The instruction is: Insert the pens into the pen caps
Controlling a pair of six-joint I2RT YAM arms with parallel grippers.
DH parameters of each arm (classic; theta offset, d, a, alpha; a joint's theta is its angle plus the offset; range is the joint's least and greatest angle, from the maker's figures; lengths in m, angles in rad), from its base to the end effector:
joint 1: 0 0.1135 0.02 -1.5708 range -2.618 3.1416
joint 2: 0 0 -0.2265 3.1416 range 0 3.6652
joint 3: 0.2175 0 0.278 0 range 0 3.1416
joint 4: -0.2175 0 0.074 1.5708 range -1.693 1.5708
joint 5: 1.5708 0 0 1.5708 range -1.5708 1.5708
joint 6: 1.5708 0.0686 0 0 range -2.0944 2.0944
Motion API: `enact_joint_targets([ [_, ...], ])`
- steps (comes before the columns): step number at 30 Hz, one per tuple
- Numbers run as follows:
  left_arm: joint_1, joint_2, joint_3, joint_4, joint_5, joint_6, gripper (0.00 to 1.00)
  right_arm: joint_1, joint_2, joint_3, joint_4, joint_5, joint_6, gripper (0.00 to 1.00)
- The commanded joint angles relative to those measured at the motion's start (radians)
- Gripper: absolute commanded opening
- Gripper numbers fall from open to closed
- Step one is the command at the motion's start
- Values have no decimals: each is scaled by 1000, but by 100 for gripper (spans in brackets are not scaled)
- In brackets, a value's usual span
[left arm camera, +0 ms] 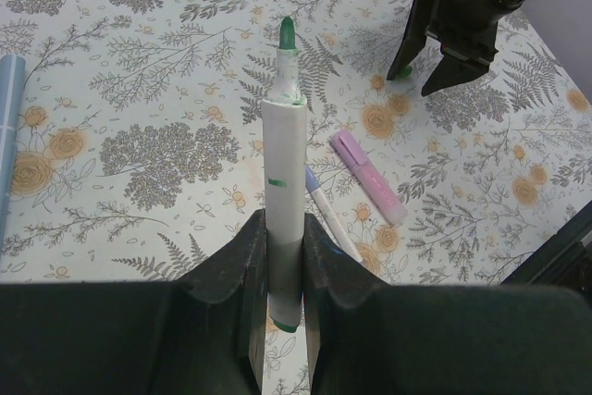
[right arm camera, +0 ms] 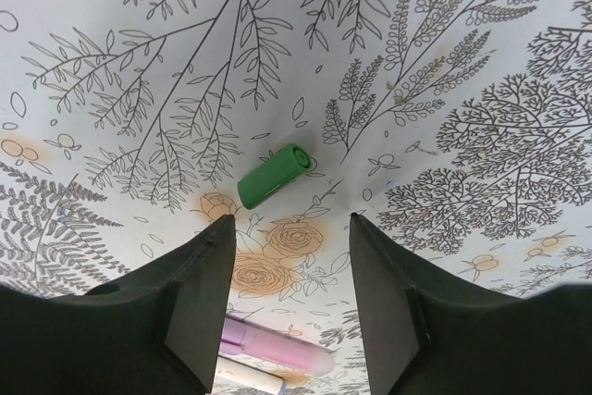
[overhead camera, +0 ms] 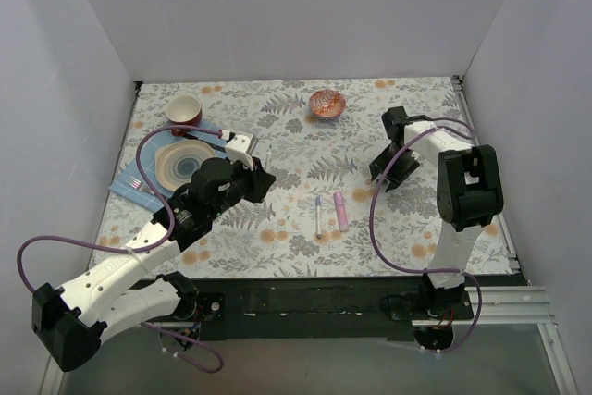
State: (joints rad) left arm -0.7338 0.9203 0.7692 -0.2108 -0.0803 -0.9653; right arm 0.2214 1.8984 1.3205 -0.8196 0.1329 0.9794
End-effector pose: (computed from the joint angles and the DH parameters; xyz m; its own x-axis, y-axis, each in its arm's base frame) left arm 0.2216 -0.1924 0.2618 -0.6527 -0.5150 -0.5557 0.1321 0.6449 -0.7528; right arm 0.3703 0.0740 0.0900 -0.6979 0.6863 -0.2045 0.6889 0.7215 0.0704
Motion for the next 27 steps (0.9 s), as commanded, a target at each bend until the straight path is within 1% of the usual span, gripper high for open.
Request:
enact_joint_targets([
  [1, 5, -18, -11, 2, 11, 2, 2, -25, -22, 51, -32, -18, 105, 60],
  [4, 5, -9, -7, -2, 13, 5, 2, -39, -6, 55, -35, -30, 143, 61],
  [9, 5, -21, -10, -1, 19, 4, 2, -71, 4, 57, 0, -35, 157, 60],
  [16, 5, -29, -8, -1, 17, 7, 3, -80, 47, 82, -59, -45, 182, 59],
  [19, 4, -41, -14, 4, 14, 7, 4, -80, 50, 57, -36, -61, 191, 59],
  [24, 5, -34, -10, 2, 14, 7, 3, -79, 64, 42, -33, -33, 194, 57],
  [27, 5, -47, -8, -1, 2, 2, 3, -79, 44, 8, -27, -13, 194, 56],
])
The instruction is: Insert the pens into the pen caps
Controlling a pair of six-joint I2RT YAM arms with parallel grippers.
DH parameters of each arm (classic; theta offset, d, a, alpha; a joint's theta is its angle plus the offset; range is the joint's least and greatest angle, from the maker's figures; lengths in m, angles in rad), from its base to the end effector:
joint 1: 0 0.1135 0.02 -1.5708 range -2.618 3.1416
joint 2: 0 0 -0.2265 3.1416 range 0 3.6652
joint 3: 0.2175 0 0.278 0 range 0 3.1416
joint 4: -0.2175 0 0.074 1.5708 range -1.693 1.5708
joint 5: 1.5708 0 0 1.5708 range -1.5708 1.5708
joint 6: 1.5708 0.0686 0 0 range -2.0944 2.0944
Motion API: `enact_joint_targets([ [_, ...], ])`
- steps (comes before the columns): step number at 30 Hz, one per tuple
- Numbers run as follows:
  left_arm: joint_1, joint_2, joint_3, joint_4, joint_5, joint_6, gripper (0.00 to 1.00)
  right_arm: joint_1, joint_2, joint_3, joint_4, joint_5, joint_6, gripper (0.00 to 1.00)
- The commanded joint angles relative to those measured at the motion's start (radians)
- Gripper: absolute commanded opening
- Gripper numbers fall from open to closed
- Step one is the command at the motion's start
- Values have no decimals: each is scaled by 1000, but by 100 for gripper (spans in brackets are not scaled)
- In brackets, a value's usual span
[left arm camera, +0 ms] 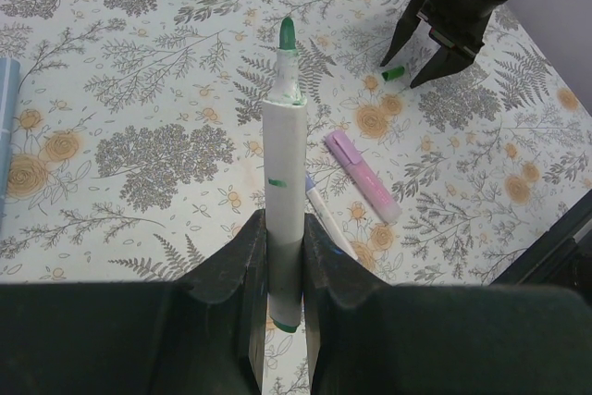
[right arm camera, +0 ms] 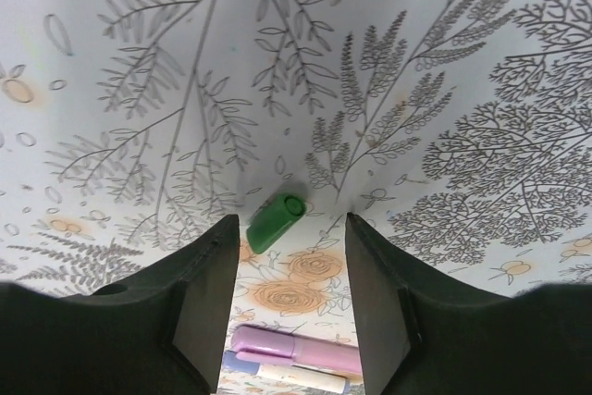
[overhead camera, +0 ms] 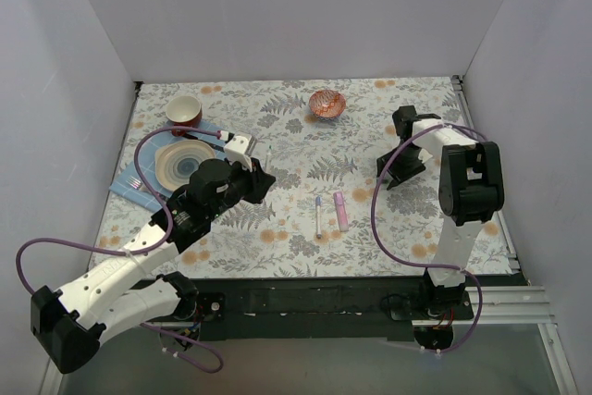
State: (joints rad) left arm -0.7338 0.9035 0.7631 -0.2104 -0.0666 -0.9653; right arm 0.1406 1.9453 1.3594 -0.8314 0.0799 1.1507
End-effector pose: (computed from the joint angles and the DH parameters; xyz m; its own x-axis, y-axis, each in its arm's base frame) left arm 0.2190 -0.1913 0.2639 -0.6565 -0.5127 -0.5533 0.1441 0.6348 -0.7591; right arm 0.3810 0.0484 0.0835 -0.5156 0.8462 -0.1344 0.8414 0.5297 0.1074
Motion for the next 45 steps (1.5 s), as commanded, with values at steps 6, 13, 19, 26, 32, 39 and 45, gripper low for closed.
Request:
enact_joint_targets([
  [6, 5, -61, -16, 13, -25, 0, 4, 2, -14, -68, -29, 87, 34, 55],
  [13, 5, -60, -16, 8, -33, 0, 4, 37, -20, -114, 27, 109, -19, 38],
  [19, 5, -57, -15, 9, -38, 0, 4, 86, -32, -178, 70, 173, -130, 29],
  [26, 5, -34, -7, 29, 0, -1, 3, 145, -81, -311, 165, 121, -272, 22],
  [32, 5, 14, 50, 86, 108, -29, 0, 243, -203, -391, 265, 55, -435, 6],
  [39, 31, 112, 41, 198, 42, -48, 0, 315, -253, -459, 334, -38, -641, 1],
  [45, 85, 114, -21, 217, 151, -83, 0, 336, -338, -551, 370, -37, -704, 5],
])
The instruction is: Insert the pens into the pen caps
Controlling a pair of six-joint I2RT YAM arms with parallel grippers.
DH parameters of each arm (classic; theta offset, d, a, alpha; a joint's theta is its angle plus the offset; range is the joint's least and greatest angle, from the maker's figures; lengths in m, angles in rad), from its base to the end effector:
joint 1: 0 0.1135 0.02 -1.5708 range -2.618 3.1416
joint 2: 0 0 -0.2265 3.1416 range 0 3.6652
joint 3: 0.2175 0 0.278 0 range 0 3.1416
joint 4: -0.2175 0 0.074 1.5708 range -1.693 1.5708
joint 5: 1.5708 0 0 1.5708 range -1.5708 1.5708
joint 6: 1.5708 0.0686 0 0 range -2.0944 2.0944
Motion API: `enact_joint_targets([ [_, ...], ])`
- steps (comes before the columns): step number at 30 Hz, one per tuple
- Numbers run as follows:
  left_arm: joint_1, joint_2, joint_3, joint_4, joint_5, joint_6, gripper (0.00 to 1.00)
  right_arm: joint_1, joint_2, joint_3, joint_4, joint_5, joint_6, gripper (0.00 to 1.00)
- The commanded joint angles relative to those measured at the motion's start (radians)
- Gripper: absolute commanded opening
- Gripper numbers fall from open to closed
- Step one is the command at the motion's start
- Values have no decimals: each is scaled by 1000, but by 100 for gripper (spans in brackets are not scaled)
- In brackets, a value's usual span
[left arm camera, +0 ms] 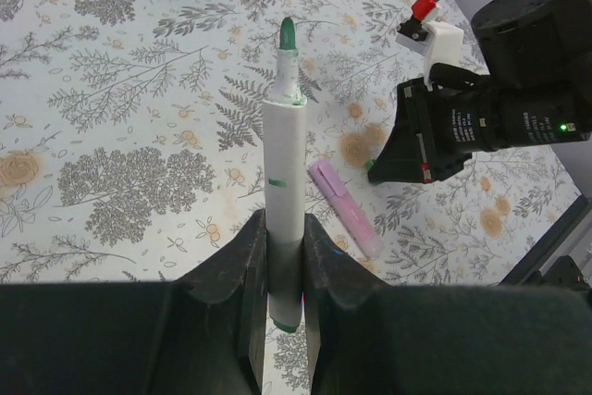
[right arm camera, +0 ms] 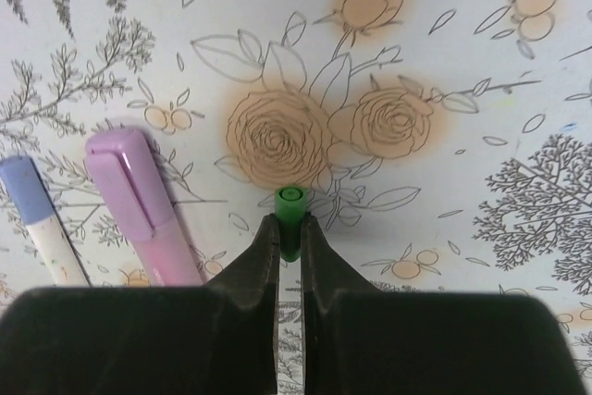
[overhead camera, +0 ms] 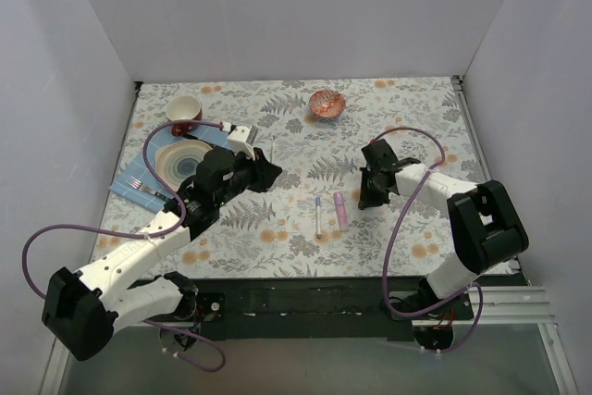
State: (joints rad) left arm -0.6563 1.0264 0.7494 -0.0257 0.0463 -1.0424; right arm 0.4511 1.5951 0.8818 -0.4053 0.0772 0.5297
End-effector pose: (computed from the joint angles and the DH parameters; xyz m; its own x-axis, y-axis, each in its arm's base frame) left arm 0.2486 -0.1955 0.2482 -0.6757 -0.5685 -0.4693 0.1210 0.5425 -0.8313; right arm 0.3013 0.1401 0.0796 -0.9029 0.1224 -0.4121 0.0601 0.9851 0.1609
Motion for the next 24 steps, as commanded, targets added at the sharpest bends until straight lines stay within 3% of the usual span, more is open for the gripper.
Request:
enact_joint_targets([
  [1, 7, -15, -12, 32, 18, -1, 0, 26, 17, -66, -78, -2, -85, 9],
  [4, 7, -37, -12, -6, -29, 16, 0, 26, 25, -37, -133, 68, -82, 16],
  [9, 6, -63, -28, 4, -26, 19, 0, 26, 22, -12, -136, 59, -66, 27],
  [24, 7, -92, -21, -6, -17, 38, 0, 67, 108, 39, -178, 160, -8, 27],
])
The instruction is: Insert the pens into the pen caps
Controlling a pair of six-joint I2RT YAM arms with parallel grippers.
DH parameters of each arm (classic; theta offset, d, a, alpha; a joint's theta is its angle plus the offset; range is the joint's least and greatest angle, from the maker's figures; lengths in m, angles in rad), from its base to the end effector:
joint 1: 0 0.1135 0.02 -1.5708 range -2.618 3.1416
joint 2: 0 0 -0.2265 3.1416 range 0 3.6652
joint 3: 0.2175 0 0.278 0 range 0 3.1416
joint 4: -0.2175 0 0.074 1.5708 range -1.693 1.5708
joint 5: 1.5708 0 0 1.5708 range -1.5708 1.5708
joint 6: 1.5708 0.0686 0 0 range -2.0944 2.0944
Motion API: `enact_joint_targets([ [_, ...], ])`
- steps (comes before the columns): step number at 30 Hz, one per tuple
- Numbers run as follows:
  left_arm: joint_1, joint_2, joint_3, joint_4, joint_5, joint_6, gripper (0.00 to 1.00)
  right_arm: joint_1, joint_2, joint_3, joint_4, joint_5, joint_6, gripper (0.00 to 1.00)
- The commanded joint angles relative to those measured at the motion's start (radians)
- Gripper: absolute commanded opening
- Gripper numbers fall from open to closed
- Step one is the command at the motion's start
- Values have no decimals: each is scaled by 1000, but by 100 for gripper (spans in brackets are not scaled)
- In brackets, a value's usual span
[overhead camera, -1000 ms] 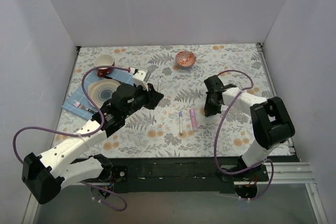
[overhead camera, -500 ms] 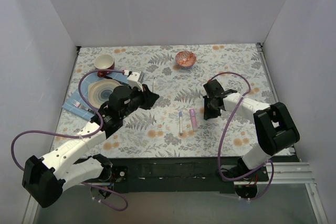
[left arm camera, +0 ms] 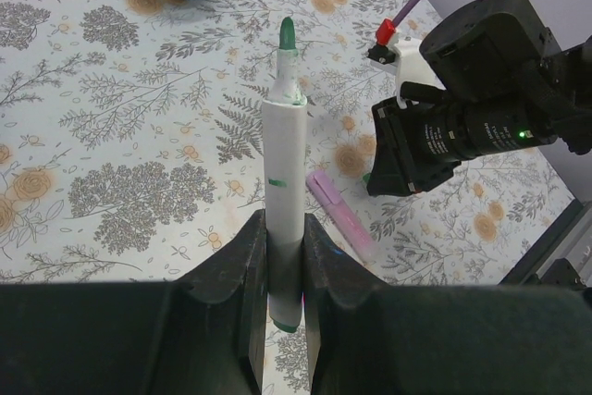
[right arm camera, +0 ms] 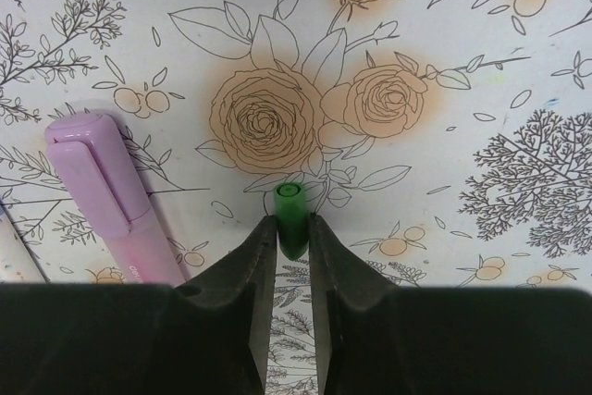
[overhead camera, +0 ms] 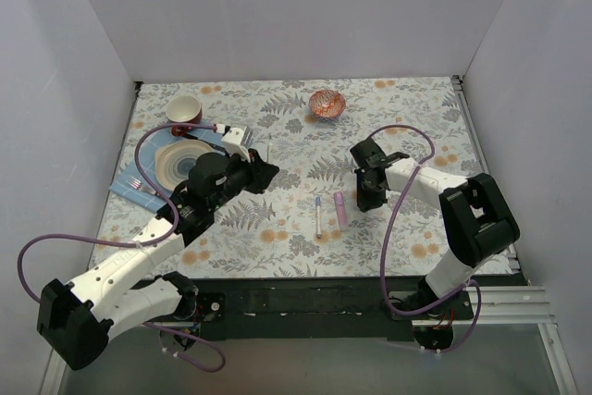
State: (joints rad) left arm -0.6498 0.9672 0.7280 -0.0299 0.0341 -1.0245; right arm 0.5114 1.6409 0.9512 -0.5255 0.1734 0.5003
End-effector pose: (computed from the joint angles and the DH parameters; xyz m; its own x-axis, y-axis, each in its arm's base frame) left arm 0.2429 -0.1875 0.2560 -0.6490 -0.5794 -0.4931 0.1469 0.5405 -0.8284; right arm 0.2960 0.1525 0.0803 -0.9234 0.0236 -0.3831 0.0151 0.9996 0.0251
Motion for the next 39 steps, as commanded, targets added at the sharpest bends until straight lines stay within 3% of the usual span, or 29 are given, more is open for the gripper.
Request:
enact_joint_targets([
  [1, 1, -32, 1, -1, -5, 20, 0, 10, 68, -23, -60, 73, 27, 27],
  [7, -1, -30, 7, -8, 23, 18, 0, 33, 112, -23, -58, 114, 47, 22],
  [14, -13, 8, 24, -30, 157, -84, 0, 35, 106, -42, -25, 98, 24, 1],
  [17, -25, 16, -7, 7, 268, -221, 0, 35, 91, -49, -19, 98, 12, 1],
  [20, -95, 8, -88, 91, 265, -316, 0, 35, 60, -52, -25, 97, 9, 1],
  [27, -228, 146, -148, 188, 256, -359, 0, 35, -10, -34, -37, 74, 4, 1],
  [39, -244, 226, -251, 360, 268, -431, 0, 35, -105, -14, -79, 32, 7, 1],
])
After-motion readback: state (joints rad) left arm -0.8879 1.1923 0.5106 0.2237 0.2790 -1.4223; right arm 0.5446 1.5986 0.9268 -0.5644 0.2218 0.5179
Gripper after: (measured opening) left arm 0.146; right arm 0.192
